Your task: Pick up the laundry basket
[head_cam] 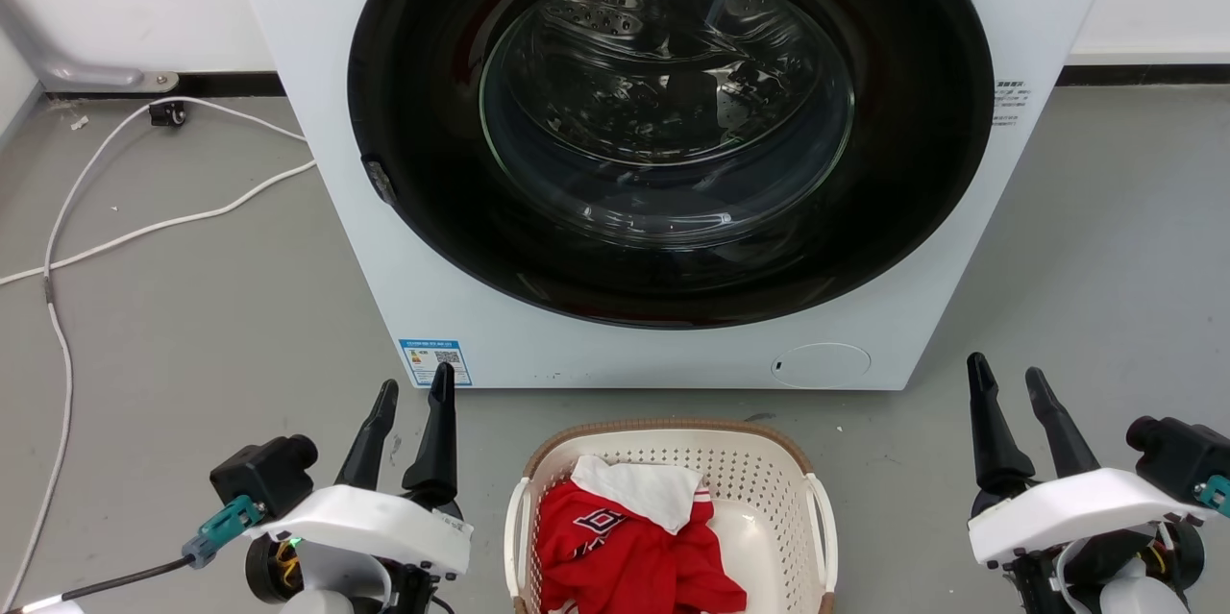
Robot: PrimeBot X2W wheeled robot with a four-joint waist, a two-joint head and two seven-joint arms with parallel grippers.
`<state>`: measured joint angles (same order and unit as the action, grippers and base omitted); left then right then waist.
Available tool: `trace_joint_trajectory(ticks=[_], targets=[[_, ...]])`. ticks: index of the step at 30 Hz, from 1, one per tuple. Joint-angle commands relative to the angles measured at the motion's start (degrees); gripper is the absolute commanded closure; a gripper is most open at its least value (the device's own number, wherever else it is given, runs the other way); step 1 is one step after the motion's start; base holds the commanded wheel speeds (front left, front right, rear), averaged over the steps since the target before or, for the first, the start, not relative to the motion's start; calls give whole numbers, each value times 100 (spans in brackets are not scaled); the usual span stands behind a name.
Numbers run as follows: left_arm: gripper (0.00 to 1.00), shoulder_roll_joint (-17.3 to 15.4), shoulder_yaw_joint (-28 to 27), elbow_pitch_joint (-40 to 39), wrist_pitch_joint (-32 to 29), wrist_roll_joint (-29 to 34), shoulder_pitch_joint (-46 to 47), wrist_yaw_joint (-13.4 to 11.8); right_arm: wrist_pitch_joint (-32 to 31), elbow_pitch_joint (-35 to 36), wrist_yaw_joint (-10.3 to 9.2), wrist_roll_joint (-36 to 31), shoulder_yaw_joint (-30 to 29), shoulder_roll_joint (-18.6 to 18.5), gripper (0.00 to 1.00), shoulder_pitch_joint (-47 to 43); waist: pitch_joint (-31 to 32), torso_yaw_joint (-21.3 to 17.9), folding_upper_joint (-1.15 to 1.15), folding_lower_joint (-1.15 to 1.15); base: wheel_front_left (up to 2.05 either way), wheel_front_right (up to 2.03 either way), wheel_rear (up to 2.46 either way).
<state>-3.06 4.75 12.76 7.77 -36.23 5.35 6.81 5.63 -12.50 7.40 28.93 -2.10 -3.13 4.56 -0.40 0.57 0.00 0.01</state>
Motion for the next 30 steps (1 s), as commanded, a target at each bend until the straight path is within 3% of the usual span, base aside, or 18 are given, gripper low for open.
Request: trace_joint_trajectory(ticks=[1,30], targets=[[0,-9,25,-36,69,209,147,-20,57,78,9,-217,-4,7,0,92,-1,0,0,0,0,0,0],[0,8,255,180,447,1891,203,-176,187,88,12,-1894,6,20,0,33,0,24,0,0,0,0,0]])
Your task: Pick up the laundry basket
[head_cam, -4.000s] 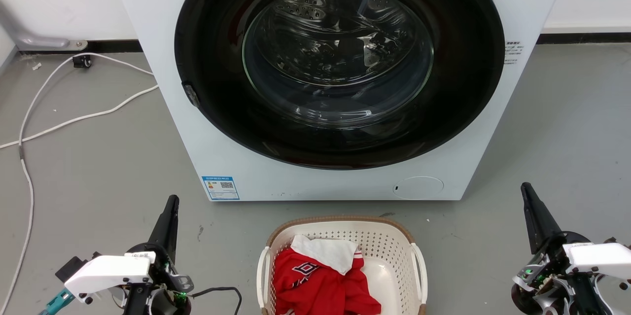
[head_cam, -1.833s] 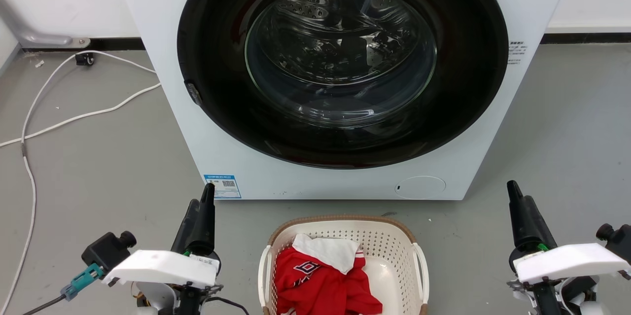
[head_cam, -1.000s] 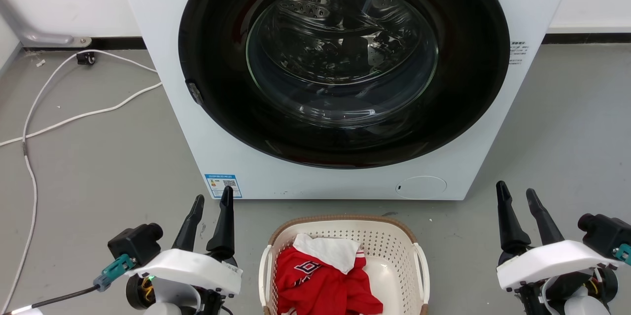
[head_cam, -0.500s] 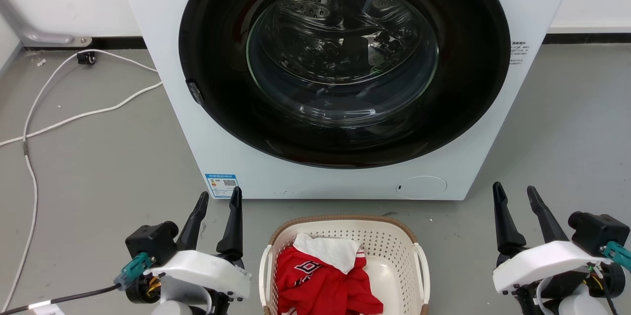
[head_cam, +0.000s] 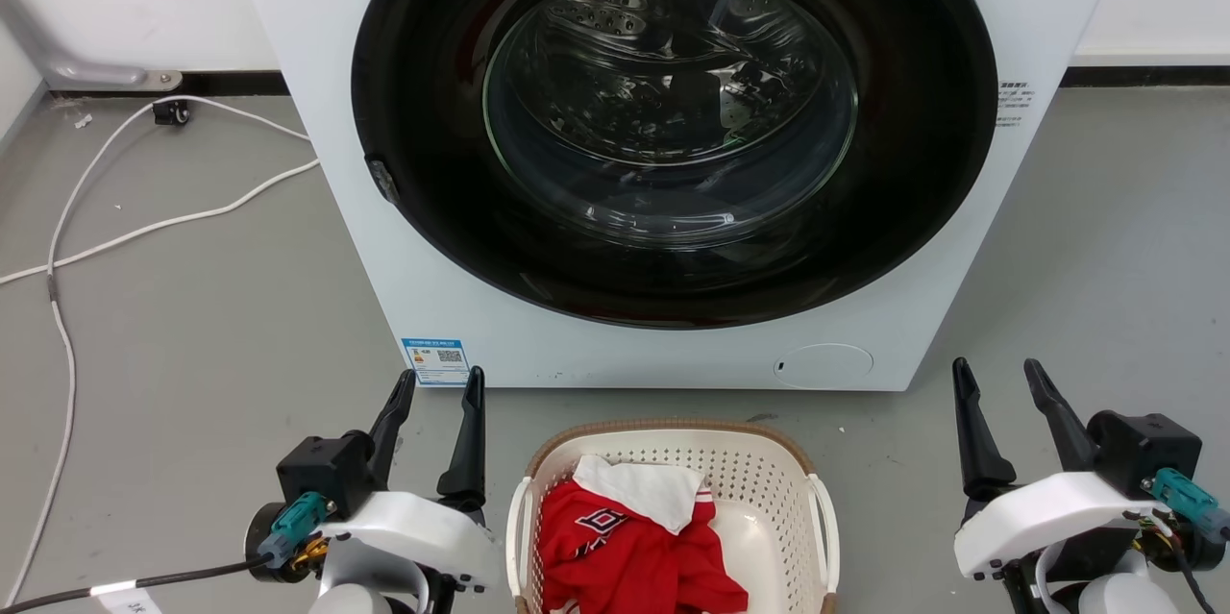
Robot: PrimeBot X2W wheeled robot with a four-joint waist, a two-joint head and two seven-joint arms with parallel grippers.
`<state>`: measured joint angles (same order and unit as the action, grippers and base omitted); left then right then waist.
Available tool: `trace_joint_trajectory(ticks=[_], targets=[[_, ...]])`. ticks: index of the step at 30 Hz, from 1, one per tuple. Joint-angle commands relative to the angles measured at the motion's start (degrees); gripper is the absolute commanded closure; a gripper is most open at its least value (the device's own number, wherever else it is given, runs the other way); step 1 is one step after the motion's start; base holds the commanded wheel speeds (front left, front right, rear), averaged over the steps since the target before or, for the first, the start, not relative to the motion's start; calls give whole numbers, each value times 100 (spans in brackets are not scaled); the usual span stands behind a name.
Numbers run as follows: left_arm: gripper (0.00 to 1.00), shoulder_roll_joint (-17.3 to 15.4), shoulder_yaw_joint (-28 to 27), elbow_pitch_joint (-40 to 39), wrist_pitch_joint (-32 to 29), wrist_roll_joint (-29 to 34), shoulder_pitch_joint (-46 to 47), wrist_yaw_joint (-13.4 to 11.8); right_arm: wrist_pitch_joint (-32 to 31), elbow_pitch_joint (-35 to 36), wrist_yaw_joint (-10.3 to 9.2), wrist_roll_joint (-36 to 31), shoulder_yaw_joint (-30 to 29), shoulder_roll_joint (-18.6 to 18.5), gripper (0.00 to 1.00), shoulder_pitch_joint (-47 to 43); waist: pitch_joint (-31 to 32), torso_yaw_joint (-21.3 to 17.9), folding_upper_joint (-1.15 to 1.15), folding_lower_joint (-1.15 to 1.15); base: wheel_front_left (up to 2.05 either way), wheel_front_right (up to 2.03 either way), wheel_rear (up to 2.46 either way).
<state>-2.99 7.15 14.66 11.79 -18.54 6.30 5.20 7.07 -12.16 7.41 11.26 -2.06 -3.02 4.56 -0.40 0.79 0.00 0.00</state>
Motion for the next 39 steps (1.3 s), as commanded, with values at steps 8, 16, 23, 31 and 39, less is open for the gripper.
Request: trace_joint_trajectory(ticks=[8,16,23,31,39], targets=[[0,5,84,35,131,462,120,-47,94,55,7,-491,10,12,0,21,-1,7,0,0,0,0,0],[0,9,144,56,219,759,125,-67,165,34,6,-748,-6,16,0,0,-9,24,0,0,0,0,0],[0,12,192,76,285,988,118,-80,215,-18,7,-923,-16,18,0,-37,-13,30,0,0,0,0,0],[0,15,227,135,354,1142,119,-89,266,-60,7,-978,-32,21,0,-38,-23,28,0,0,0,0,0],[0,14,221,199,345,978,124,-94,290,-107,7,-855,-32,21,0,-43,-24,37,0,0,0,0,0]])
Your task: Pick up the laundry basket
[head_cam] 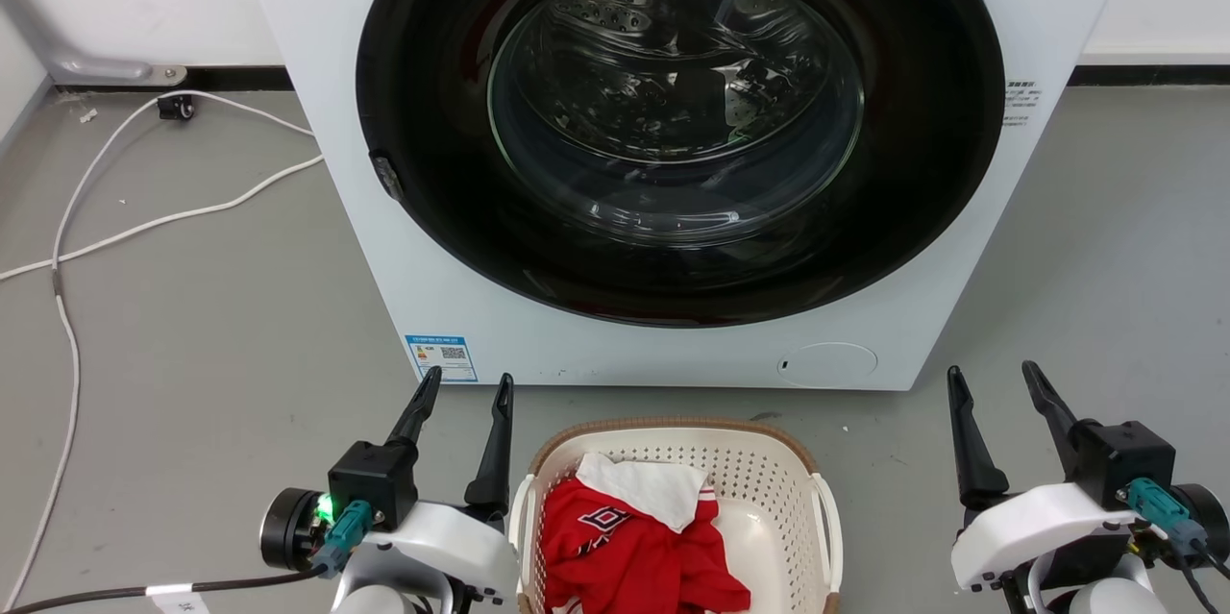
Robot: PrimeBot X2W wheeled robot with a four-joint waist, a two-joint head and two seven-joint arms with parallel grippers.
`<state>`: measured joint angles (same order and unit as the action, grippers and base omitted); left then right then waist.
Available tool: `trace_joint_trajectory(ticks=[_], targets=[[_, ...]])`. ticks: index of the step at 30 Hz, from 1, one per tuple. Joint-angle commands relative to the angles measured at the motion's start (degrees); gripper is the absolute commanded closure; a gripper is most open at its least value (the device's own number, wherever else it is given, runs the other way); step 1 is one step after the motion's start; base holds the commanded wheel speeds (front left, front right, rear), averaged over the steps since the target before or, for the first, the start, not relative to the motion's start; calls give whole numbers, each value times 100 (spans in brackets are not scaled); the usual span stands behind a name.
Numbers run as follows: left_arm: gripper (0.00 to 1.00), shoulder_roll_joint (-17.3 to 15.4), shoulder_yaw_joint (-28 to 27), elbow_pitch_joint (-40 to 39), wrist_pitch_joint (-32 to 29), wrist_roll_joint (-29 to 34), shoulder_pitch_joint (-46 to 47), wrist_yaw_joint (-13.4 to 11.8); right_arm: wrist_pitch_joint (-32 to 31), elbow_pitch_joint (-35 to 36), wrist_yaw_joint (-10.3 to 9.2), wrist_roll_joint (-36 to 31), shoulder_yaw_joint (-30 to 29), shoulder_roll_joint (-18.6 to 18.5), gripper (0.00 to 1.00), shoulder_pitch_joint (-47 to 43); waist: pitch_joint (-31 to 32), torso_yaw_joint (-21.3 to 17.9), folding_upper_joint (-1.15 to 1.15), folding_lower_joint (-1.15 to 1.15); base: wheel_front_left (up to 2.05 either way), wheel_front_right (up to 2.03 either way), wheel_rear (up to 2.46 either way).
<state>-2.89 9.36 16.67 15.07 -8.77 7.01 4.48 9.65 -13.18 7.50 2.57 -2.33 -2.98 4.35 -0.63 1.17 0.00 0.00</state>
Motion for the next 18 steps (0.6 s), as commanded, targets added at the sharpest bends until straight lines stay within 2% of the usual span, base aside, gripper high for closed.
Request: trace_joint_trajectory(ticks=[1,11,18], targets=[[0,4,1,3,14,1,51,-24,38,-8,-2,24,-5,17,0,-22,2,1,0,0,0,0,0],[0,5,8,41,14,-5,89,-39,24,-40,-2,33,-23,17,0,12,-6,10,0,0,0,0,0],[0,4,95,276,13,-53,314,-12,-120,-263,-2,88,-41,17,0,148,-386,-5,0,0,0,0,0]])
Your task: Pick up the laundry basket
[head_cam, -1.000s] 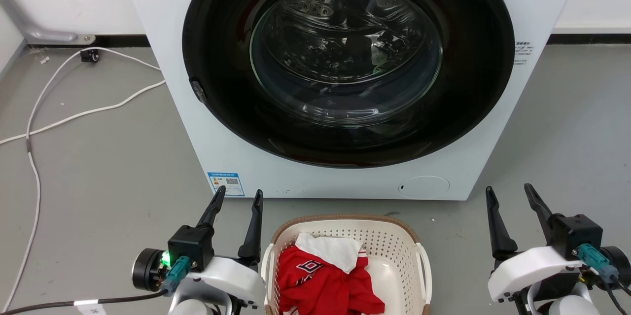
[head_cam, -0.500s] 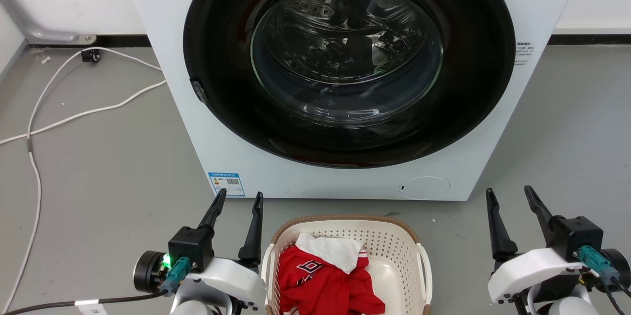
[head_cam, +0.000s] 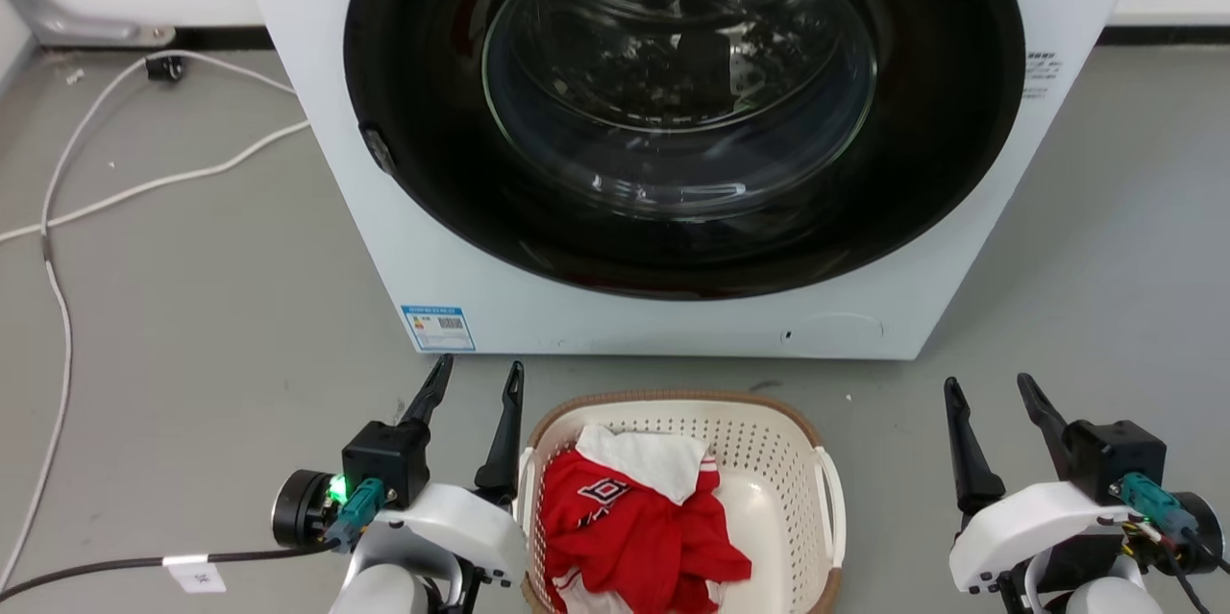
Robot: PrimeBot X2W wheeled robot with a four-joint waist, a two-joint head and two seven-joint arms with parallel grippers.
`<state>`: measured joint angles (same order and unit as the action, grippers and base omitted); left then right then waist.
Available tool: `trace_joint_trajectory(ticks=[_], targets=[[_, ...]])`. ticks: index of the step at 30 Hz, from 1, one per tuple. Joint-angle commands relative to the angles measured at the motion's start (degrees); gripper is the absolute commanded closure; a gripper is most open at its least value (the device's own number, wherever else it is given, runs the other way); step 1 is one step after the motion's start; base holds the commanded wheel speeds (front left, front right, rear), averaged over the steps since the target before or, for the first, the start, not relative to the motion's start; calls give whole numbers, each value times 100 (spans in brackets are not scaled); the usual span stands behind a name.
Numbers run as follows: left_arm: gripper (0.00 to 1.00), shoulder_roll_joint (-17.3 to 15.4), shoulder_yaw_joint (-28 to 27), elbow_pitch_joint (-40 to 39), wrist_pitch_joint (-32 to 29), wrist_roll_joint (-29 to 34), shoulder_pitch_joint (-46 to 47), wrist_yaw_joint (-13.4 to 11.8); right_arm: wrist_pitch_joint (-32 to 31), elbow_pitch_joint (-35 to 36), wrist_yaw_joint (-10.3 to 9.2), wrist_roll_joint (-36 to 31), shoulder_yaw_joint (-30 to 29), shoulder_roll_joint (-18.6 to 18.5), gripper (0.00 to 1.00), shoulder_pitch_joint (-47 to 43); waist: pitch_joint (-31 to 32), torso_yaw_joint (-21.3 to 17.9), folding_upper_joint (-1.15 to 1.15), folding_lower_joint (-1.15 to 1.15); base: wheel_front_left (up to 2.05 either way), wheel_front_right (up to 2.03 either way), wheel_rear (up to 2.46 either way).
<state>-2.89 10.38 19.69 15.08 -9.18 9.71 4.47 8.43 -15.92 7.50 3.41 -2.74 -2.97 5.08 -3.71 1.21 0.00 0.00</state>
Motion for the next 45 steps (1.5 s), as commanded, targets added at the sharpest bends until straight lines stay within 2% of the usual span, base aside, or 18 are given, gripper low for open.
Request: trace_joint_trajectory(ticks=[1,17,25,26,33,45], targets=[[0,4,4,29,12,-24,89,-8,-33,-39,-2,-2,7,16,0,107,-178,-16,0,0,0,0,0],[0,-11,9,2164,12,-469,1372,197,-137,-1429,-2,256,93,10,0,1052,-1920,-115,0,0,0,0,0],[0,-49,35,3362,4,-835,2288,293,-247,-2531,-2,428,275,10,0,1957,-2781,-135,0,0,0,0,0],[0,-66,148,3740,-72,-1035,2652,301,-393,-2951,-2,413,336,9,0,2322,-3061,-145,0,0,0,0,0],[0,-230,648,4233,-505,-1670,3247,305,-565,-3825,-2,481,519,10,0,3156,-3579,-187,0,0,0,0,0],[0,-550,1505,4509,-1169,-2500,3859,300,-582,-4904,-2,831,1015,10,0,4251,-4173,-212,0,0,0,0,0]])
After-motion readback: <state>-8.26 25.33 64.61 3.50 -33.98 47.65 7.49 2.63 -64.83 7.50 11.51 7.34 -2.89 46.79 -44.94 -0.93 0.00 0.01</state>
